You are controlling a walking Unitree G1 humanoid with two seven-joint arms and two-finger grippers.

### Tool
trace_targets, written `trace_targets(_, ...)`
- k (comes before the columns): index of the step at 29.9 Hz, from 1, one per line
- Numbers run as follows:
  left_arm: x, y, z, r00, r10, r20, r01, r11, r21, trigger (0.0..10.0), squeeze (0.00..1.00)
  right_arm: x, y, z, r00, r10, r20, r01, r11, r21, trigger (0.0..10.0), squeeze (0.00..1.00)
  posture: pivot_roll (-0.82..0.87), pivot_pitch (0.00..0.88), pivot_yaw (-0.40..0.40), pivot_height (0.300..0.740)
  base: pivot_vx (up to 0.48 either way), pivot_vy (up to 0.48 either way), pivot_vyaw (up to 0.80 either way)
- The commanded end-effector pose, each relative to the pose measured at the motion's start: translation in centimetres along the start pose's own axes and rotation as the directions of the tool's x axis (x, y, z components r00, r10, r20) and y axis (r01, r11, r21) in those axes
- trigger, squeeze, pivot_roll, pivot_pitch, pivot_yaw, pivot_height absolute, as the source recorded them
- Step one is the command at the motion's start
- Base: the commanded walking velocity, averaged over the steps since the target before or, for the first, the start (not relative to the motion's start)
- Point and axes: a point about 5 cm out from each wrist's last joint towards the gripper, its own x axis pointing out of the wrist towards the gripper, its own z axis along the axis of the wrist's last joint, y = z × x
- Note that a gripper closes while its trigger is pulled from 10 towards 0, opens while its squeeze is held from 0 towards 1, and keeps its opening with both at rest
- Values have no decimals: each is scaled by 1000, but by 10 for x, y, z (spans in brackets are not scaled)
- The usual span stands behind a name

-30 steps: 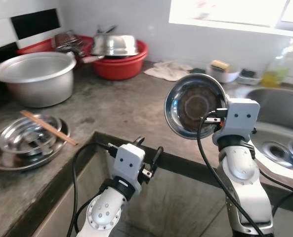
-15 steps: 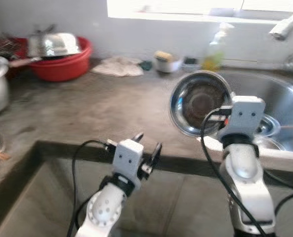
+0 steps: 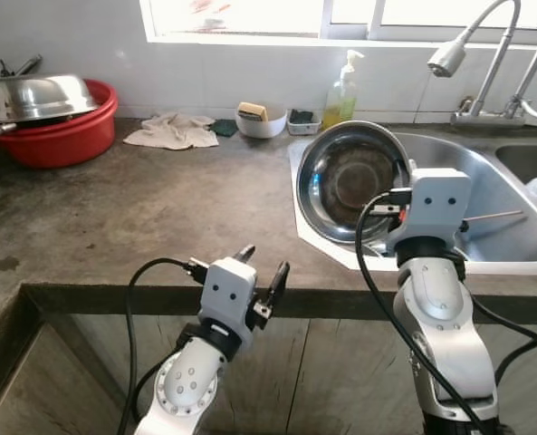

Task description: Kitchen organization

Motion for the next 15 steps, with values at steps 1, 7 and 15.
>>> trace_targets(1, 0, -4, 1, 1000, -10, 3, 10, 1000, 5, 10000, 0, 3, -1, 4, 1000, -1, 12, 1, 1000, 2, 10000, 0, 161, 62, -30, 740, 251, -405, 0)
trace_targets(7, 1, -2, 0, 1000, -5, 0, 5, 1000, 14, 10000, 0, 4, 0, 4, 1000, 7, 14, -7, 1000, 7, 10000, 0, 158, 63, -26, 740, 251, -407, 0)
trace_targets(15, 1, -2, 1, 1000, -6, 6, 6, 1000, 12, 10000, 0, 5, 0, 4, 1000, 14, 8, -14, 1000, 10, 10000, 0, 160, 64, -29, 740, 297, -373, 0)
